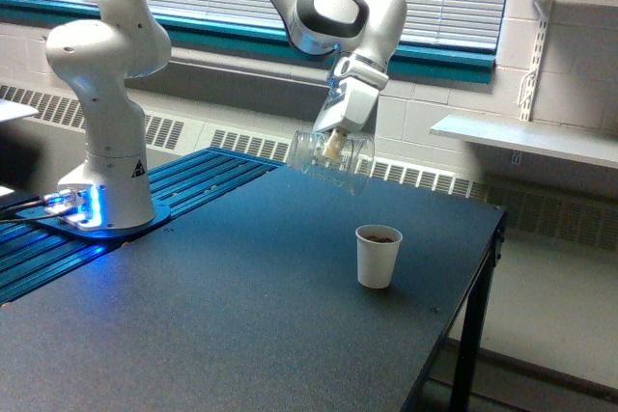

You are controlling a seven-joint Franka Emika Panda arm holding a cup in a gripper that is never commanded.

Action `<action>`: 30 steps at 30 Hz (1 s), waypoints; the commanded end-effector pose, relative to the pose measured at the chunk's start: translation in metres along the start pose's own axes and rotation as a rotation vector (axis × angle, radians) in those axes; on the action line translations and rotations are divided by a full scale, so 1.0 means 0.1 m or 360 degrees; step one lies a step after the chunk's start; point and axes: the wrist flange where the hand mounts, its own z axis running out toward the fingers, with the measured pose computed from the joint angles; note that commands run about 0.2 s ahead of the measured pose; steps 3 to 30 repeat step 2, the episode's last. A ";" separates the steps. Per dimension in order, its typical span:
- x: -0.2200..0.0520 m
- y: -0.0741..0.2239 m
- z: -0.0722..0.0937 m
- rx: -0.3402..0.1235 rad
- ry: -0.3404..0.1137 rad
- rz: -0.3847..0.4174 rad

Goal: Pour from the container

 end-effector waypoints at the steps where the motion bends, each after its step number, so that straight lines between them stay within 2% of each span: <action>1: 0.01 -0.01 -0.06 0.0024 0.0012 -0.0028; 30: 0.01 -0.01 -0.06 0.0025 0.0012 -0.0028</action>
